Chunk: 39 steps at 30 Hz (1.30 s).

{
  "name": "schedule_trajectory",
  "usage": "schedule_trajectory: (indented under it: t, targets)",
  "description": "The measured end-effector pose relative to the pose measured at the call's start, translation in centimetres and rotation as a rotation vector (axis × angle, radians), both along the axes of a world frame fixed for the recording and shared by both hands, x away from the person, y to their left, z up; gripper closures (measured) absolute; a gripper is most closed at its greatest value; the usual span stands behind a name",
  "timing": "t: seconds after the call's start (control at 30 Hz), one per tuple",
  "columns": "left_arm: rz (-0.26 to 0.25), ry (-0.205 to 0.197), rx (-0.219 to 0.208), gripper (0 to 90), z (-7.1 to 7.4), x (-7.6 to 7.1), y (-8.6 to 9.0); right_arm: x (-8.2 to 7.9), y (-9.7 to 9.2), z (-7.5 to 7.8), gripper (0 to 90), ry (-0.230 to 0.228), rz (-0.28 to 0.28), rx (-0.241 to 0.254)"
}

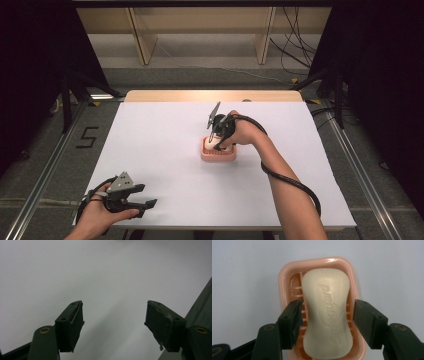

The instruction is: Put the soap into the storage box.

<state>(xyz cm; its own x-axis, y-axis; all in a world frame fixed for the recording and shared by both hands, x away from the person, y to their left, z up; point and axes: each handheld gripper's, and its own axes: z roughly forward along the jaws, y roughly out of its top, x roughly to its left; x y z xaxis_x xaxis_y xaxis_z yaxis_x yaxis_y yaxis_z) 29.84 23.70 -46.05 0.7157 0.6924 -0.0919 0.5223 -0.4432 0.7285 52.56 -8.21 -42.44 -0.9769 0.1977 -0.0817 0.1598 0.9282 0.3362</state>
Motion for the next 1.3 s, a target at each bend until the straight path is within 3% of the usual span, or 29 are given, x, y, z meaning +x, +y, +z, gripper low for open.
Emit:
schedule_trajectory:
  t: [0.23,0.3,0.33,0.43,0.67,0.8,0.83,1.3]
  targets:
    - [0.015,0.009,-0.014,30.0,-0.1,0.0,-0.1,-1.0,-1.1,0.5,36.6,-0.002,-0.024,0.020]
    - [0.019,0.005,-0.013,30.0,0.0,-0.1,-0.1,-1.3,-1.5,0.7,36.5,-0.012,-0.046,0.029]
    - [0.021,0.003,-0.010,30.0,0.0,0.0,-0.1,-1.6,-1.8,0.7,36.3,0.010,-0.078,0.037]
    - [0.018,0.008,-0.013,30.0,-0.1,0.0,-0.1,-2.1,-2.5,1.0,36.3,-0.024,-0.081,0.051]
    - [0.019,0.006,-0.014,30.0,-0.1,-0.1,-0.1,-4.0,-3.9,1.1,36.2,-0.030,-0.130,0.073]
    - [0.019,0.006,-0.012,30.0,-0.1,-0.1,-0.1,-4.7,-4.9,1.0,35.9,-0.051,-0.108,0.091]
    - [0.019,0.006,-0.012,30.0,-0.1,-0.1,-0.1,-5.0,-5.2,1.0,35.7,-0.041,-0.139,0.093]
    - [0.018,-0.005,-0.004,30.1,-0.1,0.0,-0.1,-8.8,-8.5,-1.1,35.1,-0.039,-0.203,0.126]
